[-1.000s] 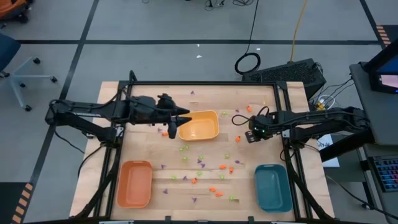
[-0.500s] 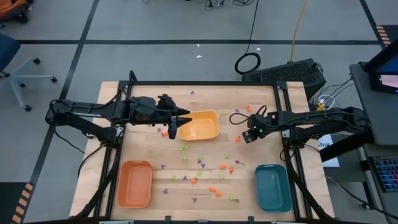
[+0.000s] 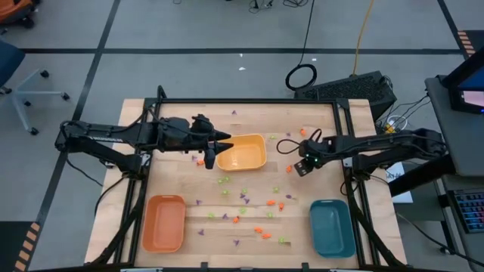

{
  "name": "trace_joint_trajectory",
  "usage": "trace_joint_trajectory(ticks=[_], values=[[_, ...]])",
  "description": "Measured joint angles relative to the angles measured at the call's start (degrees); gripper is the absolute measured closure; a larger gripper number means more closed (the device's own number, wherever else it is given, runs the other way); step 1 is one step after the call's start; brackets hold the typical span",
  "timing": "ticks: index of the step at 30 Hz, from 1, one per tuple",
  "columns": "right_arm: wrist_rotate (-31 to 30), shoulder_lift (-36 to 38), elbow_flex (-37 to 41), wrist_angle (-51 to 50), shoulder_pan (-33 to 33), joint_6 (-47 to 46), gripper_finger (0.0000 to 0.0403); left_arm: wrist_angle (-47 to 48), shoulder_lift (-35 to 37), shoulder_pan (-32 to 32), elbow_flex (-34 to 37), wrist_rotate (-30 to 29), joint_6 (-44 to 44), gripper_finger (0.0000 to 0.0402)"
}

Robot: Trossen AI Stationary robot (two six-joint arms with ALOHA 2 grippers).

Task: Sort Halloween decoration
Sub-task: Put the green spider toy into the yellow bin

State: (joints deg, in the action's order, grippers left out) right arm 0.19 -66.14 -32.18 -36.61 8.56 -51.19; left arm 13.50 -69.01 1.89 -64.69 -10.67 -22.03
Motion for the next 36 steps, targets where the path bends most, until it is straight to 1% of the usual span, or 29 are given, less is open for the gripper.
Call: trace_joint_trajectory(ticks=[6, 12, 21, 25, 36], values=[[0.1, -4.5, 0.0, 1.4, 0.0, 1.1, 0.0266, 0.1, 0.0, 0.0, 0.0, 0.0, 0.3, 0.0230], [1.5, -7.9, -0.2, 2.6, 0.0, 1.1, 0.0266, 0.2, 0.0, 0.0, 0.0, 0.0, 0.0, 0.0230], [1.4, -8.7, -0.2, 3.0, 0.0, 1.1, 0.0270, 0.8, 0.0, 0.0, 0.0, 0.0, 0.0, 0.0230], [1.3, -8.7, -0.2, 2.9, 0.0, 1.0, 0.0289, 0.9, 0.0, 0.0, 0.0, 0.0, -0.1, 0.0230], [1.1, -8.8, -0.1, 3.2, 0.0, 1.0, 0.0372, 1.0, 0.0, 0.0, 0.0, -0.4, 1.5, 0.0230]])
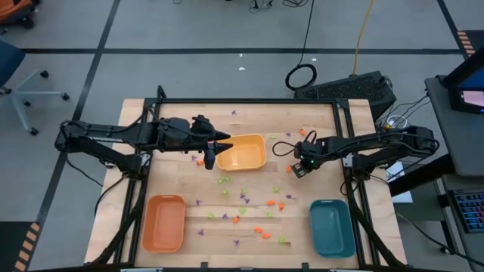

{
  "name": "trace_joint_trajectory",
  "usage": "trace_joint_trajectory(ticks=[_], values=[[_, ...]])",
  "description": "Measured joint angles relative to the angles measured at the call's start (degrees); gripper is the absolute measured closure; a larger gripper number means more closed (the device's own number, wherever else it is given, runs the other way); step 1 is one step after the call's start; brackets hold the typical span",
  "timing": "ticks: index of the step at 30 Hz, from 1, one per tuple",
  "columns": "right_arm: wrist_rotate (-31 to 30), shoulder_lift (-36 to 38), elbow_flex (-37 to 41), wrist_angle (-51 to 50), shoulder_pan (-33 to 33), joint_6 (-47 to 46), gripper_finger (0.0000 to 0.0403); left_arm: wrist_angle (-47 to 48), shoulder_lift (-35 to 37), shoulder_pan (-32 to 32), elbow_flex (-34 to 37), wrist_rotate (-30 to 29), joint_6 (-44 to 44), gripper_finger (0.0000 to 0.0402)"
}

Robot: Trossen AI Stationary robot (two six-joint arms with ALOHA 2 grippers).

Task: Sort Halloween decoration
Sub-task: Put the green spider toy into the yellow bin

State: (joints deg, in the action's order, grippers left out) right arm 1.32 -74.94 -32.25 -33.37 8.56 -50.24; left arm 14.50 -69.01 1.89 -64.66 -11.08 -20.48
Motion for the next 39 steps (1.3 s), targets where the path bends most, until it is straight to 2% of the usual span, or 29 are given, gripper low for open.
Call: trace_joint_trajectory(ticks=[5, 26, 39], values=[[0.4, 1.5, 0.1, 0.8, 0.0, 0.0, 0.0399, 0.0, 0.0, 0.0, 0.0, -0.1, -0.1, 0.0230], [12.5, 8.0, 0.2, 2.0, 0.0, -0.3, 0.0402, 0.3, 0.0, 0.0, 0.0, -1.4, -0.2, 0.0230], [19.8, 18.9, 0.1, 6.6, 0.0, -1.0, 0.0403, 1.2, 0.0, 0.0, 0.0, -1.4, -0.2, 0.0230]])
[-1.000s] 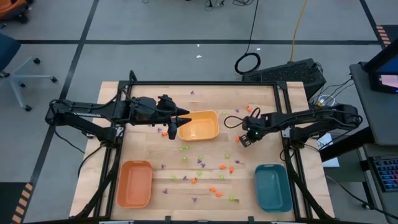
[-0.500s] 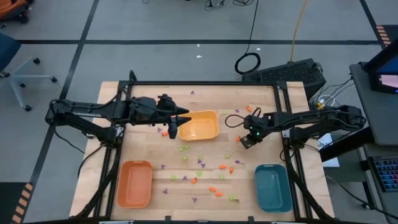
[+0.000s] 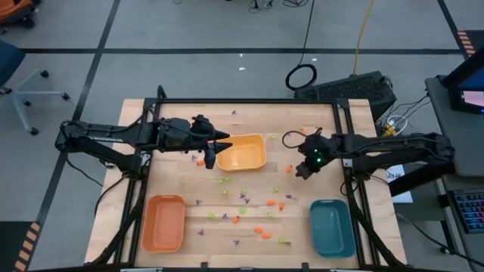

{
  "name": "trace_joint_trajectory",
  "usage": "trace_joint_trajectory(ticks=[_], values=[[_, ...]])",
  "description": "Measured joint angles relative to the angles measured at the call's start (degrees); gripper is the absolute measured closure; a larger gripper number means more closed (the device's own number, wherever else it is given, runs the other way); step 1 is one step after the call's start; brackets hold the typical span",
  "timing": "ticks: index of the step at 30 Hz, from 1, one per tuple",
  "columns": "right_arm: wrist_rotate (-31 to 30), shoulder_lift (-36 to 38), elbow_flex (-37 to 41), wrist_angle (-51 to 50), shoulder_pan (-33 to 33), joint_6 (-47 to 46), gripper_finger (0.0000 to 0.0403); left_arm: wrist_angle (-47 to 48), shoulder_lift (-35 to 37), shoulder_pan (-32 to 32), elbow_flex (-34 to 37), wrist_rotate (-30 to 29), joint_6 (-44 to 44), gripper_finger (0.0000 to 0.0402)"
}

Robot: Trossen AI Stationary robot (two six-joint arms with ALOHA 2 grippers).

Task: Sort Halloween decoration
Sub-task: Put the green spider toy into the yellow bin

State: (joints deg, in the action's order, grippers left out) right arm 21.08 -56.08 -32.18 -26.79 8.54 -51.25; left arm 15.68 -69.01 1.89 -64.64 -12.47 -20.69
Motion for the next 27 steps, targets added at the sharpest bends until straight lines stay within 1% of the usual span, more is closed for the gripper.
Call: trace_joint_trajectory(ticks=[3, 6, 10, 13, 16, 23, 27], values=[[-0.1, 2.9, 0.0, 3.7, 0.0, -1.9, 0.0403, 0.0, 0.0, 0.0, 0.0, 0.0, 0.0, 0.0230], [-0.3, 5.5, 0.0, 9.8, 0.0, -2.9, 0.0403, 0.0, 0.0, 0.0, 0.0, -0.2, 0.0, 0.0230], [-3.3, 8.1, 0.0, 18.8, 0.0, -3.3, 0.0403, -0.1, 0.0, 0.0, 0.0, -0.7, 0.0, 0.0230], [-5.8, 9.4, -0.1, 23.7, 0.1, -2.3, 0.0403, -0.1, 0.0, 0.0, 0.0, -1.6, -1.3, 0.0230], [-7.7, 10.0, -0.1, 26.4, 0.1, -0.4, 0.0403, -0.2, 0.0, 0.0, 0.0, -1.7, -1.5, 0.0230], [-7.7, 9.8, -0.1, 27.9, 1.3, 5.5, 0.0403, -0.3, 0.0, 0.0, 0.0, -1.0, -1.5, 0.0230], [-7.6, 9.8, -0.1, 33.6, 2.0, 8.9, 0.0403, -0.3, 0.0, 0.0, 0.0, -1.0, -1.5, 0.0230]])
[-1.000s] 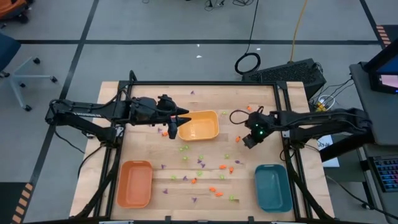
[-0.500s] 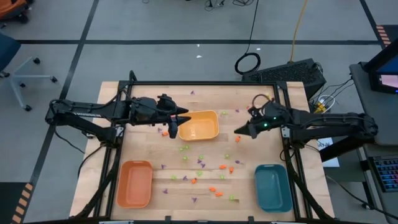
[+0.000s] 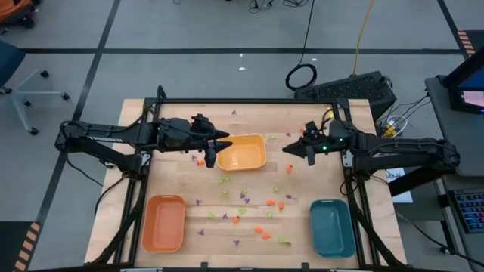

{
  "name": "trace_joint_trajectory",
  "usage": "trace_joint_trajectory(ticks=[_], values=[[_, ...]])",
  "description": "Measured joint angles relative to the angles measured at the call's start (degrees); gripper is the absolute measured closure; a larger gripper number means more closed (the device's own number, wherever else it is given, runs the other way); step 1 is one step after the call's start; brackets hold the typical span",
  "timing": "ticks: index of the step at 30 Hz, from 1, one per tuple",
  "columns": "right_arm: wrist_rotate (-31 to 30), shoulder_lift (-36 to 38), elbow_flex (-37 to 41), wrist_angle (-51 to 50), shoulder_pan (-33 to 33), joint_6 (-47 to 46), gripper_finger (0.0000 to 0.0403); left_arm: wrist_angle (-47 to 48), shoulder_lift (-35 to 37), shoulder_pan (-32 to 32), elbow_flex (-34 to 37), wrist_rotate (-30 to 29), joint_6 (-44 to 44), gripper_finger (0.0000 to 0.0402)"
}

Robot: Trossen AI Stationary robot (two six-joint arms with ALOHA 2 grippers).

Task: Sort Halloween decoration
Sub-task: Put the green spider toy into the yellow bin

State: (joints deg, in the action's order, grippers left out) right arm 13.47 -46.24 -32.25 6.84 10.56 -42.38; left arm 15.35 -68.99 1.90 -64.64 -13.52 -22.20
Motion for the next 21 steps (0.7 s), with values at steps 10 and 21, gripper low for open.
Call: trace_joint_trajectory(ticks=[10, 21], values=[[-7.7, 0.0, 0.0, 12.5, 1.5, 7.1, 0.0403, 0.0, 0.0, 0.0, 0.0, -0.1, 0.1, 0.0230], [-11.1, -0.2, 0.0, 12.2, 1.5, 12.9, 0.0403, 0.1, 0.5, 0.0, 0.0, 0.2, -1.7, 0.0230]])
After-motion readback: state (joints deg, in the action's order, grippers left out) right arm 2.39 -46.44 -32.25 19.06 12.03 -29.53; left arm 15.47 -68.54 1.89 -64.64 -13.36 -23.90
